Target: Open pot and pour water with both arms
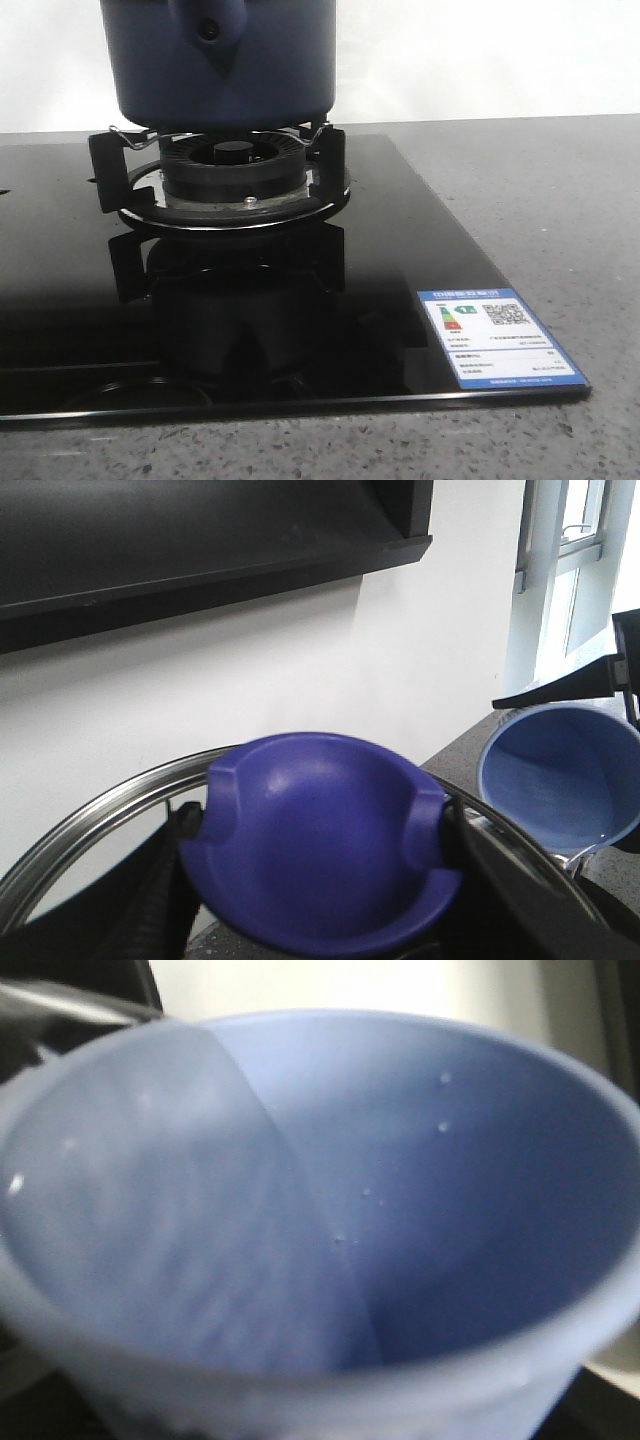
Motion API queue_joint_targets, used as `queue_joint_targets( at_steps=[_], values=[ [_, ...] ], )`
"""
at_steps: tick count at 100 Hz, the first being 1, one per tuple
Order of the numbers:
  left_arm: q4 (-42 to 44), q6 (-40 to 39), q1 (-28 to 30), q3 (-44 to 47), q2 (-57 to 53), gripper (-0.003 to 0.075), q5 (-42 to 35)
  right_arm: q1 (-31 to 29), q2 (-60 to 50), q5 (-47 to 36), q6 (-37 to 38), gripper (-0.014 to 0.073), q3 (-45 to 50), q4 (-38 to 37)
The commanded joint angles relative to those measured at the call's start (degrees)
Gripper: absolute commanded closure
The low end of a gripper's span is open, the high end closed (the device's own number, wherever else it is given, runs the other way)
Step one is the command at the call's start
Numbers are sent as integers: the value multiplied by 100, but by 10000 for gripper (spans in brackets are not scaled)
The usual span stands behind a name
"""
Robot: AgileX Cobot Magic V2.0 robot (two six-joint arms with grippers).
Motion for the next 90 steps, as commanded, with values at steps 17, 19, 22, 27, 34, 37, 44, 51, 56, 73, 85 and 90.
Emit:
queue_joint_targets(
  at_steps=[17,19,22,27,34,37,44,51,56,73,85,90],
  values=[
    [-582,-51,19,-219,-234,381,77,4,-241,-280,-42,324,-241,-1435],
    [-582,-51,19,-219,-234,381,77,4,-241,-290,-42,324,-241,-1522],
    [-582,-51,19,-219,-234,381,77,4,-241,-295,-42,324,-241,-1617],
    [-582,-51,19,-219,-234,381,77,4,-241,-295,-42,324,-241,-1823],
    [-582,-51,19,-219,-234,381,77,4,-241,-295,-42,324,-241,-2142],
    [-582,-51,19,-219,-234,381,77,4,-241,-295,-42,324,-241,-2252],
    [-582,-51,19,-219,-234,381,77,4,-241,-295,-42,324,-241,-2516],
    [-582,-51,19,-219,-234,381,77,4,-241,-295,-42,324,-241,-2775],
    [-582,-51,19,-219,-234,381,77,4,-241,-295,-42,324,-241,-3002],
    [-582,-51,19,-219,-234,381,77,4,-241,-333,-42,324,-241,-3495],
    [-582,-51,19,-219,-234,381,77,4,-241,-346,-42,324,-241,-3510],
    [-582,-51,19,-219,-234,381,77,4,-241,-348,-42,324,-241,-3510]
  ],
)
